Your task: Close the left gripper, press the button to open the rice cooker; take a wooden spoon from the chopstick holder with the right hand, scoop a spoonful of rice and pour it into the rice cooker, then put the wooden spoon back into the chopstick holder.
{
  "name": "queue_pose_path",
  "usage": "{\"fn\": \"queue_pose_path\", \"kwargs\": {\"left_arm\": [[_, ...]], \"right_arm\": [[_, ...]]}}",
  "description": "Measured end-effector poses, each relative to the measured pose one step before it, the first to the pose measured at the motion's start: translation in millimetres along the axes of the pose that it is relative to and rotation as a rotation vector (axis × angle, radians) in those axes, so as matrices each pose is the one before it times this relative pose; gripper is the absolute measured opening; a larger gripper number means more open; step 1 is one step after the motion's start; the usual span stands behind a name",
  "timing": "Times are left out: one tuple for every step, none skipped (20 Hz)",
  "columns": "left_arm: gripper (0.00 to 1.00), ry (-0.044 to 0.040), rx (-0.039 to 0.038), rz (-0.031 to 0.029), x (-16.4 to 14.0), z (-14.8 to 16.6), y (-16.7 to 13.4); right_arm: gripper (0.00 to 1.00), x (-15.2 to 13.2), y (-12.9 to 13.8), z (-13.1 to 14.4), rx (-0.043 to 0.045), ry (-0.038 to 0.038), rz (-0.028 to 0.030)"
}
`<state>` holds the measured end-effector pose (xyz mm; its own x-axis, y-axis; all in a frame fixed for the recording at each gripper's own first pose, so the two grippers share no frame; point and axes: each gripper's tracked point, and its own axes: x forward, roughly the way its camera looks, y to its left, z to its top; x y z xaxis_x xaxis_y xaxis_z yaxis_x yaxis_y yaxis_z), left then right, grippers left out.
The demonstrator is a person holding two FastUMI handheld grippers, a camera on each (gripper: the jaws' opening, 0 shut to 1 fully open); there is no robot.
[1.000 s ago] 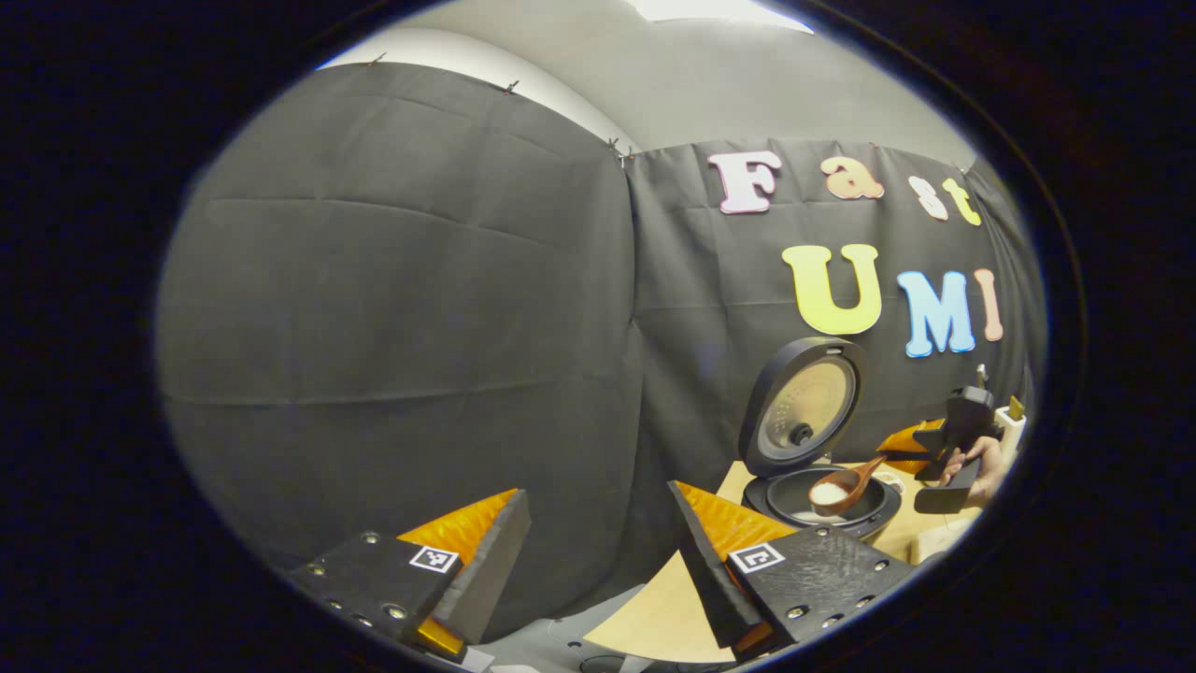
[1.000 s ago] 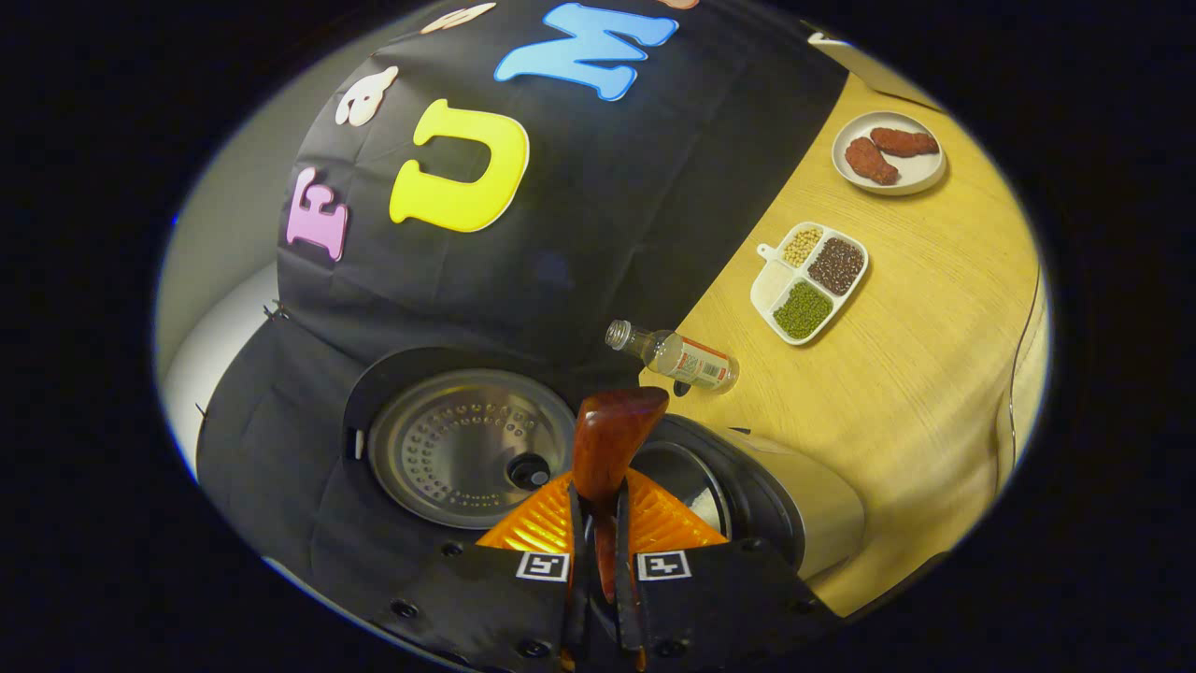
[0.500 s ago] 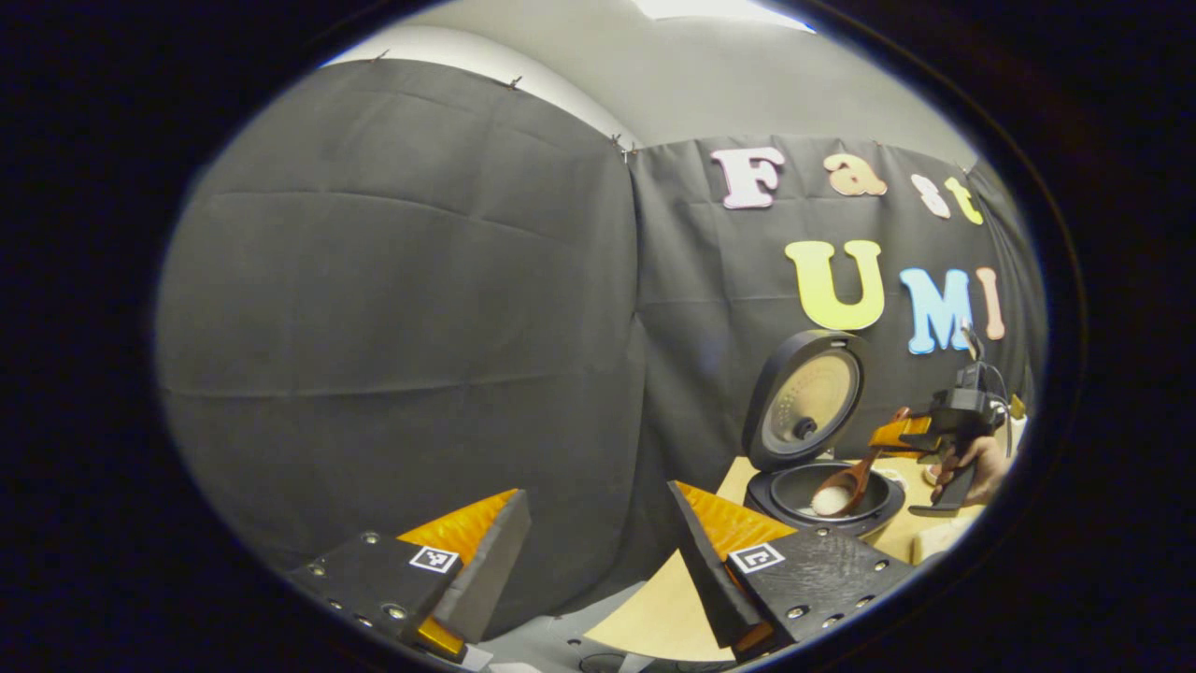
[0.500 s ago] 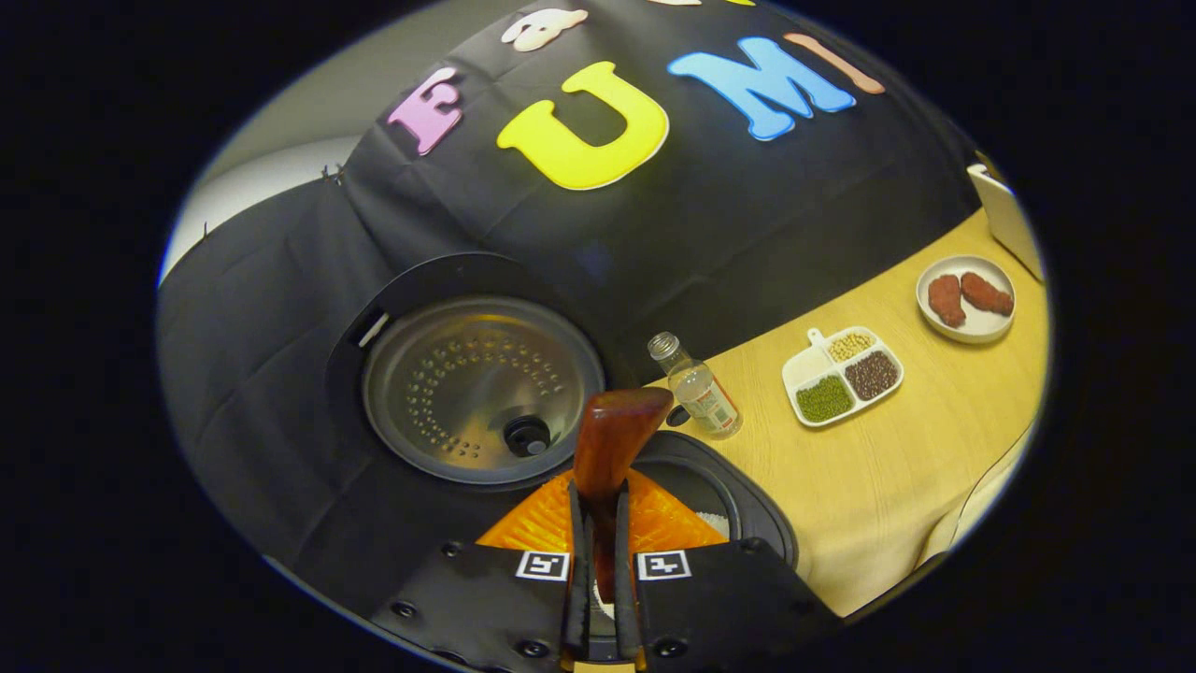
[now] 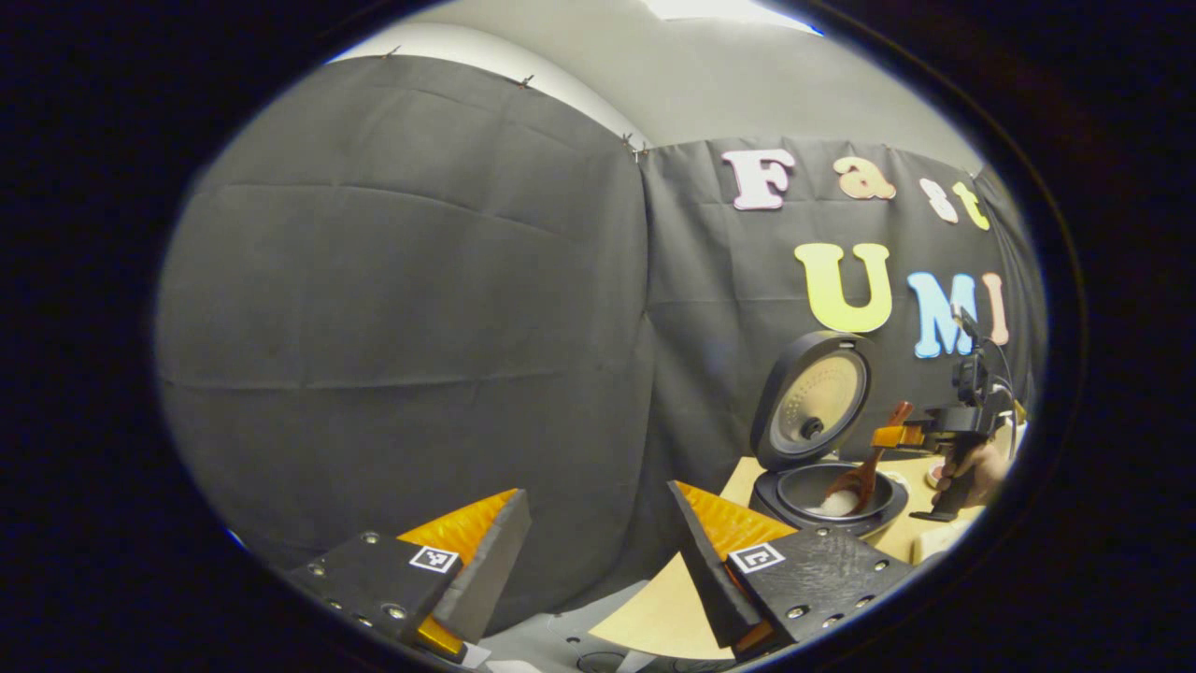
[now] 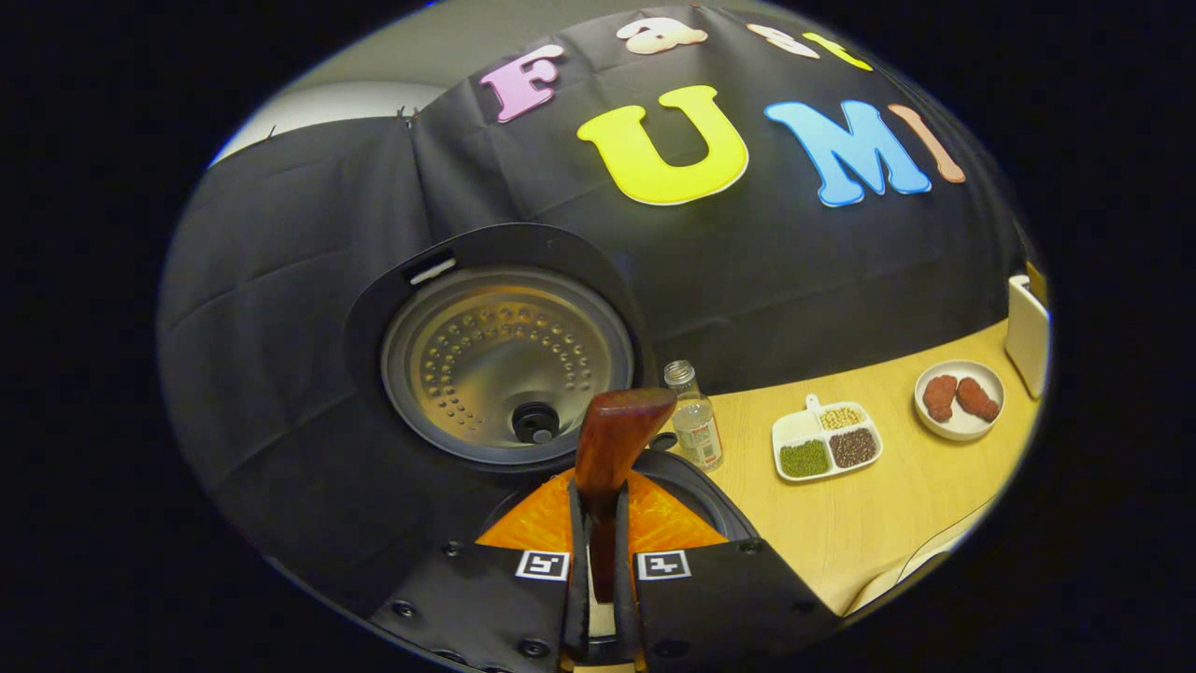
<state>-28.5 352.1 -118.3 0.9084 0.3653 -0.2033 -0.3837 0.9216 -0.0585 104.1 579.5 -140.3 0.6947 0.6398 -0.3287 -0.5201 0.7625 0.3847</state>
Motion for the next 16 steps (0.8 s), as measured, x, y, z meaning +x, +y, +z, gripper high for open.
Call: {"fn": "queue_pose_path", "kwargs": {"left_arm": [[0.87,0.00022,0.00106,-0.00128,0.55,0.66,-0.67],[0.87,-0.00007,0.00008,-0.00062,-0.46,-1.55,0.1],[0.87,0.00021,-0.00098,-0.00132,-0.57,-1.48,0.21],[0.87,0.00237,-0.00208,-0.00061,0.05,-0.39,-1.25],[0.87,0.00083,-0.00204,-0.0002,-0.37,0.62,0.27],[0.87,-0.00052,-0.00149,-0.00007,-0.31,1.17,0.32],[0.87,-0.00026,-0.00085,-0.0001,1.71,-2.72,-0.39],[0.87,0.00029,0.00035,0.00143,-0.12,-0.6,0.71],[0.87,0.00069,-0.00066,0.00048,-0.8,0.11,0.95],[0.87,0.00019,-0.00166,0.00014,-0.23,0.55,0.42],[0.87,-0.00098,-0.00112,0.00027,0.08,0.53,-0.13],[0.87,-0.00086,-0.00092,0.00065,0.41,0.13,-0.2],[0.87,-0.00133,-0.00028,0.00009,0.57,-0.35,-1.06],[0.87,-0.0002,0.00035,0.00099,0.38,-1.04,-0.29],[0.87,0.00087,0.00015,0.00101,-1.66,-1.98,0.88],[0.87,0.00067,-0.00081,0.00171,0.02,-1.16,-0.13]], "right_arm": [[0.12,0.6,1.79,1.03,-0.0397,-0.00534,0.00006],[0.13,-0.24,2.02,-0.35,-0.03849,-0.00685,0.0009],[0.12,-0.42,1.42,0.4,-0.03913,-0.00629,0.00062],[0.12,-0.29,0.41,0.24,-0.03673,-0.00606,-0.00023],[0.13,-1.01,1.46,-0.05,-0.03561,-0.00522,0.00004],[0.12,-0.97,2.61,-0.63,-0.03648,-0.00472,0.00019],[0.12,-0.68,1.35,-0.11,-0.03813,-0.00553,-0.00146],[0.12,-0.17,2.73,0.72,-0.04237,-0.00493,-0.00064],[0.13,-0.15,2.25,0.02,-0.04634,-0.00624,0.0003],[0.09,0.31,2.25,-0.04,-0.04924,-0.00715,0.00005],[0.12,-0.45,2.31,0.79,-0.05284,-0.00738,0.00071],[0.08,-3.89,3.04,-1.75,-0.05545,-0.00809,0.00013],[0.09,-1.22,3.89,1.77,-0.06,-0.00944,0.00068],[0.08,0.37,4.18,1.09,-0.06666,-0.01179,0.00343],[0.13,-2.0,5.29,2.85,-0.06832,-0.0148,0.00578],[0.12,0.77,4.04,1.68,-0.06424,-0.01438,0.00335]]}}
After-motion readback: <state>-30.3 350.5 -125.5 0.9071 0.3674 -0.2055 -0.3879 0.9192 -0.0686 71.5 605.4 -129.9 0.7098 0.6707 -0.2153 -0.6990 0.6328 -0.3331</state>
